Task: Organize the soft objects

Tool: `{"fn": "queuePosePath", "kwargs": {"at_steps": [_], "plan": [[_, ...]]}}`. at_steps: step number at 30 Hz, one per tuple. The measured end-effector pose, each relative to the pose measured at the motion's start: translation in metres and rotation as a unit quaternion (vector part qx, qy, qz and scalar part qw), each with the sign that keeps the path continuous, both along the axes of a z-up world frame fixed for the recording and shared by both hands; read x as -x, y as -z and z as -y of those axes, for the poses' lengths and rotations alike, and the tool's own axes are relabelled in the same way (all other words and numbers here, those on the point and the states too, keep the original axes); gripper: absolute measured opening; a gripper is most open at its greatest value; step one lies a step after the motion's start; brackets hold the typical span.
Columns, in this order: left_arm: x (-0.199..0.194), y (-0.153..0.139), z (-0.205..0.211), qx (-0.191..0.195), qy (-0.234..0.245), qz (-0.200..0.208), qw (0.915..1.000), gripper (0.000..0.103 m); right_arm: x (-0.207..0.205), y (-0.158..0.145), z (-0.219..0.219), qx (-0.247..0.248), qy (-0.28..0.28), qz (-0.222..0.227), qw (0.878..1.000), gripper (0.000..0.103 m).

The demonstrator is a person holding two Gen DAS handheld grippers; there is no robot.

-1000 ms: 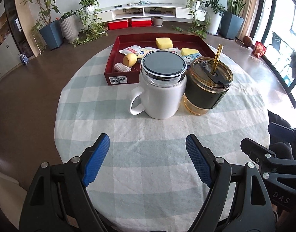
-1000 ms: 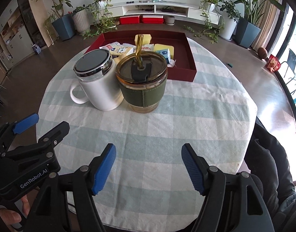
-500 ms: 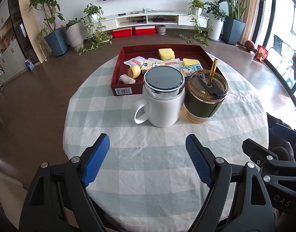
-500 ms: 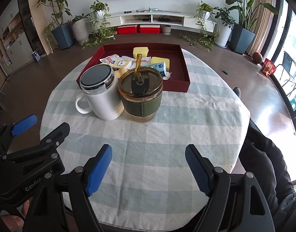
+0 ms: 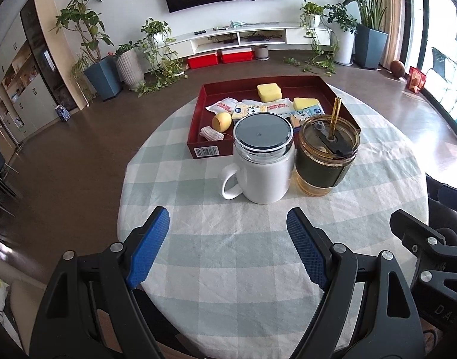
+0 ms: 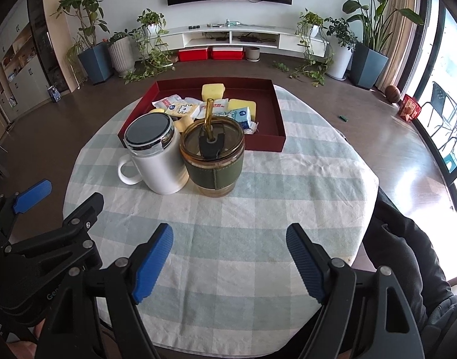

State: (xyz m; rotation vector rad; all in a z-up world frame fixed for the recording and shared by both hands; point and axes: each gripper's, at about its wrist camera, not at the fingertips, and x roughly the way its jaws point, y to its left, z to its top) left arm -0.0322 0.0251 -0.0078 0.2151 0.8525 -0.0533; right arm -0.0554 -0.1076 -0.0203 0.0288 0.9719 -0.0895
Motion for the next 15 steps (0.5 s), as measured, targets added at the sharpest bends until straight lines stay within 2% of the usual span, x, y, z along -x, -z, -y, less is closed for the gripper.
{"fn": "queuePosePath", "kwargs": {"at_steps": [6, 8, 13, 15], "plan": [[0.003, -0.013, 0.005, -0.026, 0.001, 0.040, 0.9989, 0.081, 0.000, -0.007, 0.001, -0.004, -0.002, 0.011, 1.000, 0.080], [0.002, -0.014, 0.006, -0.015, 0.014, 0.031, 0.9993, 0.080, 0.000, -0.009, 0.000, -0.004, -0.001, 0.014, 1.000, 0.080], [-0.001, -0.020, 0.000, 0.047, 0.026, 0.018, 0.9984, 0.080, 0.001, -0.017, 0.005, -0.009, 0.006, 0.025, 1.000, 0.080], [-0.002, -0.022, 0.001, 0.047, 0.026, 0.012, 0.9985, 0.080, 0.002, -0.018, 0.006, -0.009, 0.006, 0.026, 1.000, 0.080]]}}
